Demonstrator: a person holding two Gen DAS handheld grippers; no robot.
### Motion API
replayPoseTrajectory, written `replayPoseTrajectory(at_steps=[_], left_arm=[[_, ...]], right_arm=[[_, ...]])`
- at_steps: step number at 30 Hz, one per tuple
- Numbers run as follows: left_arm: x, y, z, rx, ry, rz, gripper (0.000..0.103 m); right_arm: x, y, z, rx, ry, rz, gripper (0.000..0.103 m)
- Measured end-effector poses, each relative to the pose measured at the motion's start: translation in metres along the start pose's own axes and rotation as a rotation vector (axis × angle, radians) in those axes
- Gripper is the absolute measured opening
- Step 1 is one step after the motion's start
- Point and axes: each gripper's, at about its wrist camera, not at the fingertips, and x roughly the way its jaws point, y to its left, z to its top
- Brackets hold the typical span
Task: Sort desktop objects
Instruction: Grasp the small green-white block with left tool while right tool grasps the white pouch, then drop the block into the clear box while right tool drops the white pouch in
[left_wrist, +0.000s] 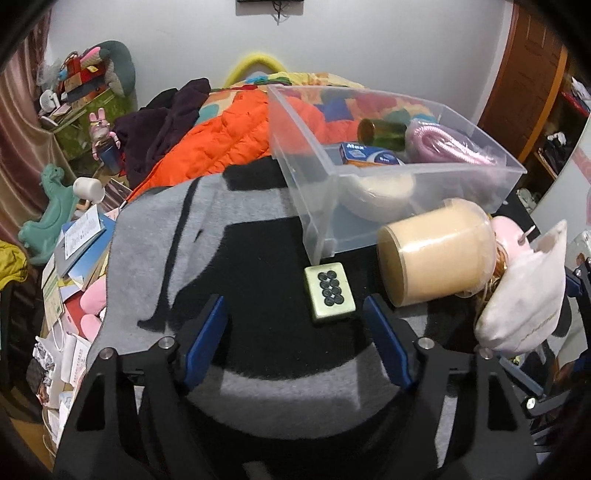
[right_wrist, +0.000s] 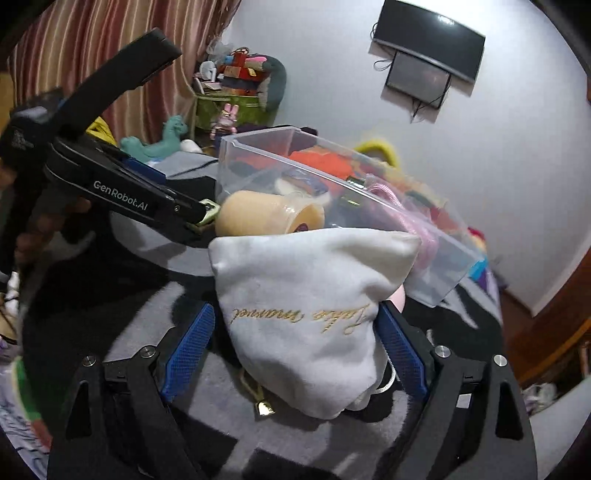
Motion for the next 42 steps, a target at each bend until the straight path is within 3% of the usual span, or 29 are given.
replayPoseTrajectory(at_steps=[3,5,6,7,13,18,23,42], left_arm=[[0.005,-0.005,0.0,0.026,0.012,-0.004,0.068],[0.008,-0.009,0.001,0.041,0.018,0.003,0.061],[0.01,-0.01,0.001,0.047,0.027,0.005,0.053],[0.012,-0.011,0.001,0.047,0.035,0.002,0.045],[0.017,-0.009,0.002,0.035,0.034,-0.003,0.024],[0.014,-0.004,0.002,0.026,0.022,0.012,0.024],[-0.003,0.002,0.001,-0.005,-0.015,0.006,0.024],[-0.069,-0.004,0.026,0.003,-0.193,-0.018,0.024]], right_arm=[[-0.004,-0.011,0.001,0.032,-0.002,0.027,0.067],[-0.006,-0.021,0.001,0.06,0.002,0.057,0.061],[-0.008,-0.027,0.0,0.072,0.005,0.07,0.054],[-0.008,-0.031,0.002,0.081,0.008,0.082,0.054],[-0.017,-0.068,0.001,0.232,0.016,0.241,0.049],[-0.018,-0.089,0.004,0.302,0.007,0.353,0.048],[-0.024,-0.106,0.02,0.348,-0.042,0.376,0.048],[-0.031,-0.162,0.067,0.412,-0.188,0.227,0.048]])
